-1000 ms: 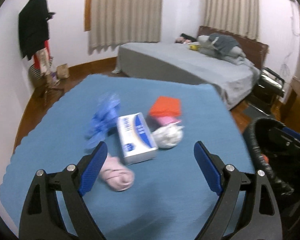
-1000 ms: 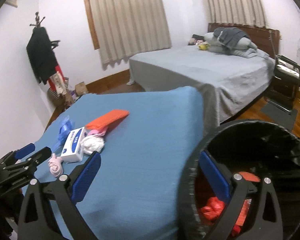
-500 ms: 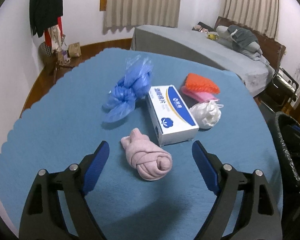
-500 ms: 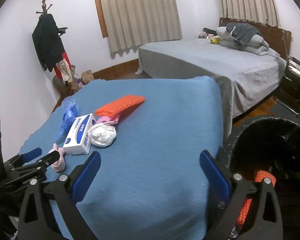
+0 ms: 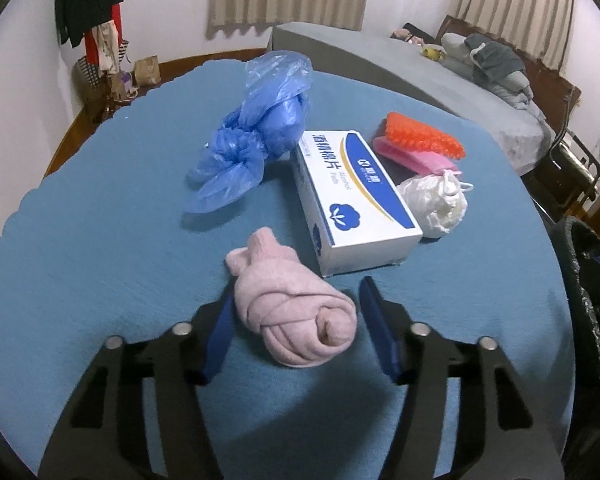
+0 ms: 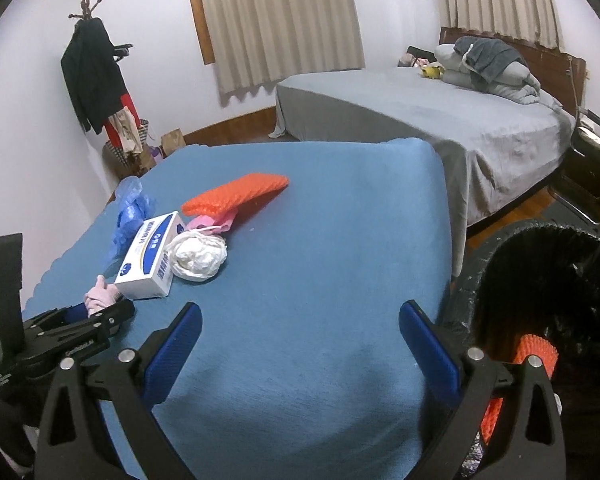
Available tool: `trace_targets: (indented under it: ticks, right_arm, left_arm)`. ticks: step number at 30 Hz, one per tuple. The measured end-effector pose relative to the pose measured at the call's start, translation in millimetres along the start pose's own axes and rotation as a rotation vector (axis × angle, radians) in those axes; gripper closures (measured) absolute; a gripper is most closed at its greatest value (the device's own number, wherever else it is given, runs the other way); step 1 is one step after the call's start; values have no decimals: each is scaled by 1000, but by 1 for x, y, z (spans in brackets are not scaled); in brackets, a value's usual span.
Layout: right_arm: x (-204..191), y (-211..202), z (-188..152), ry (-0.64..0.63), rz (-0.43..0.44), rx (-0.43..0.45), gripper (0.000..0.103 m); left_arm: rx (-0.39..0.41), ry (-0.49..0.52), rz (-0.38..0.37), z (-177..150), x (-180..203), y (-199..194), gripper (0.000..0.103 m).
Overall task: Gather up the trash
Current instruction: 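Move both tools back over the mat toward the pink sock, then grasp the pink knotted sock with the left tool while the right tool grasps the white mesh ball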
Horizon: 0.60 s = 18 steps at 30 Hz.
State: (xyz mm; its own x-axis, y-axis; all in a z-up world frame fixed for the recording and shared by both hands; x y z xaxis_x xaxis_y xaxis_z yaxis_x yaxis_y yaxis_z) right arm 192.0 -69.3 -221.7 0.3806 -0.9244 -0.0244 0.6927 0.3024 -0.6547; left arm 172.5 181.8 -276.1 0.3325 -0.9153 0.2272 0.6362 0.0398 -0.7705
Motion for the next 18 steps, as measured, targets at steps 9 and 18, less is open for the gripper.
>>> trace_targets:
  ticks: [9,18]
  right_arm:
    - [-6,6,3,-8,3,-4,6]
    - [-21,24,23,-2,25,21,6]
  left_arm:
    - [17,-20,-18,4,-2,-7,62]
    - [104,-8,-31,27,-1,-34,62]
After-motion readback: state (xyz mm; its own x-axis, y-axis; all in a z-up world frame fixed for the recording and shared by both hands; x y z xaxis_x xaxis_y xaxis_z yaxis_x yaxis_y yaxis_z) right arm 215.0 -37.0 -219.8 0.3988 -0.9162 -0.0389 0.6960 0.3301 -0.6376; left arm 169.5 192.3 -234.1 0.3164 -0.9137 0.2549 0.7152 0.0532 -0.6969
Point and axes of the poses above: each gripper's, at about its wrist camera, not at the fingertips, and y roughly the way its jaws point, x to its right, z to its top, the point moved 9 cm from there along y, roughly the way its jaws point, and after that the axes turned 11 degrees about -y, right-handed, at the moved point
